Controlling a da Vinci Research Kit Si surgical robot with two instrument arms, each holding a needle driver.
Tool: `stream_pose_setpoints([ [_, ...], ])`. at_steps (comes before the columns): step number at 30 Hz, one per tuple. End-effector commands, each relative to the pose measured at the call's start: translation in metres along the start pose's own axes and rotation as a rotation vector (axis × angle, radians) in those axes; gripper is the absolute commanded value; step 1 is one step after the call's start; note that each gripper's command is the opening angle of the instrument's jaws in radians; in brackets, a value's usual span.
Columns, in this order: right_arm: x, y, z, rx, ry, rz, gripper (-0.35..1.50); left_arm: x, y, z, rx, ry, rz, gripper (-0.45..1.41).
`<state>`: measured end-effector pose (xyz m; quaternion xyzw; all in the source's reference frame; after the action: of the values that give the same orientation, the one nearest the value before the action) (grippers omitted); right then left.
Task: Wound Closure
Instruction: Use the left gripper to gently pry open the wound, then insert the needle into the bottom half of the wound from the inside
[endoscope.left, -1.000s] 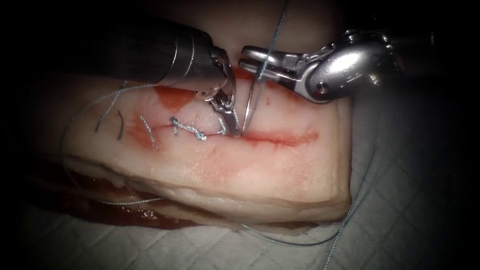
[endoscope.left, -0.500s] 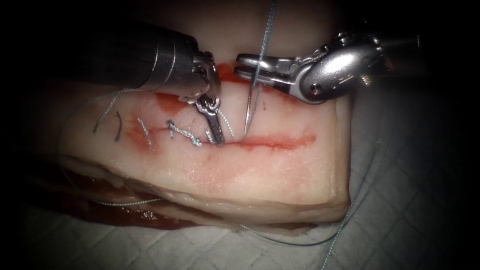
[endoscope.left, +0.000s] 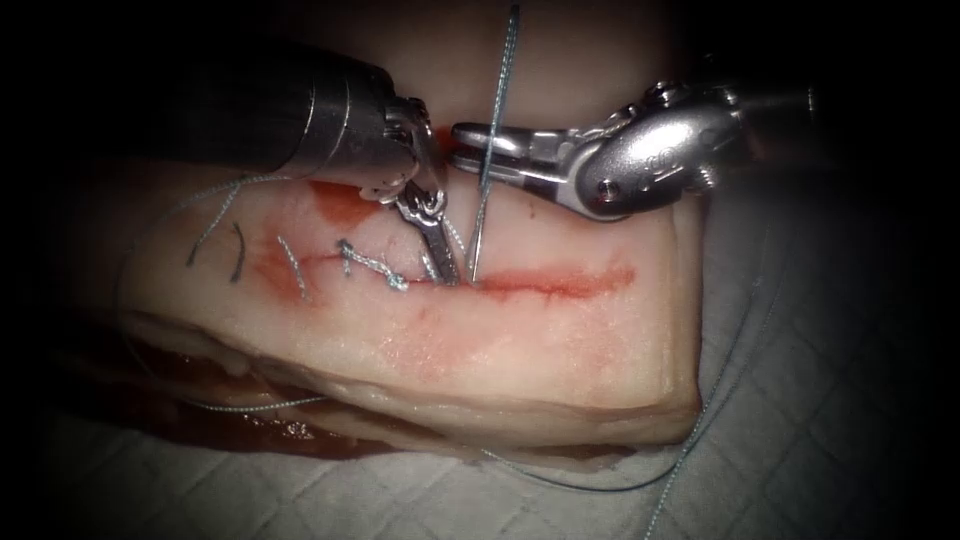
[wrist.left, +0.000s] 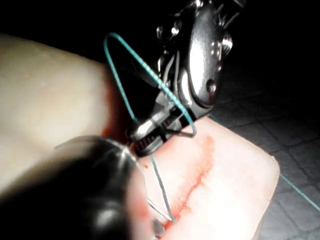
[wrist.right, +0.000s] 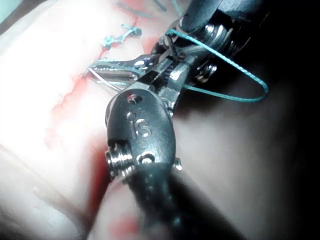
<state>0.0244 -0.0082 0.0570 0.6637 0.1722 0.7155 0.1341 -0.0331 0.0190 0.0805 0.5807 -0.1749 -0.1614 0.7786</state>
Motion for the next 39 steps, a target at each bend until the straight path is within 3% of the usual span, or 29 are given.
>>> stream_pose_setpoints([
  [1,0.0004,-0.0005,0.0008,0.002,-0.004,-0.002,-0.35,-0.0010,0.0009,0.0001,-0.057,0.011,0.015,-0.45],
  [5,0.0004,-0.0007,0.0004,-0.001,-0.009,-0.001,-0.35,-0.0012,0.0014,0.0007,-0.120,0.048,0.046,-0.45],
  [10,0.0005,-0.0012,-0.0004,-0.004,-0.013,0.003,-0.35,-0.0006,0.0017,0.0019,-0.128,0.074,0.065,-0.45],
  [12,0.0006,-0.0013,-0.0009,-0.007,-0.017,0.004,-0.35,0.0001,0.0014,0.0025,-0.085,0.121,0.083,-0.45],
  [15,0.0007,-0.0013,-0.0009,-0.007,-0.017,0.003,-0.35,0.0007,0.0008,0.0028,0.004,0.119,0.097,-0.45],
  [26,0.0007,-0.0006,0.0008,0.012,-0.005,-0.005,-0.35,0.0008,-0.0003,0.0019,0.110,0.099,0.037,-0.45],
  [39,0.0014,0.0007,0.0014,0.010,0.000,0.028,-0.35,0.0005,-0.0008,0.0010,0.116,0.073,0.045,-0.45],
])
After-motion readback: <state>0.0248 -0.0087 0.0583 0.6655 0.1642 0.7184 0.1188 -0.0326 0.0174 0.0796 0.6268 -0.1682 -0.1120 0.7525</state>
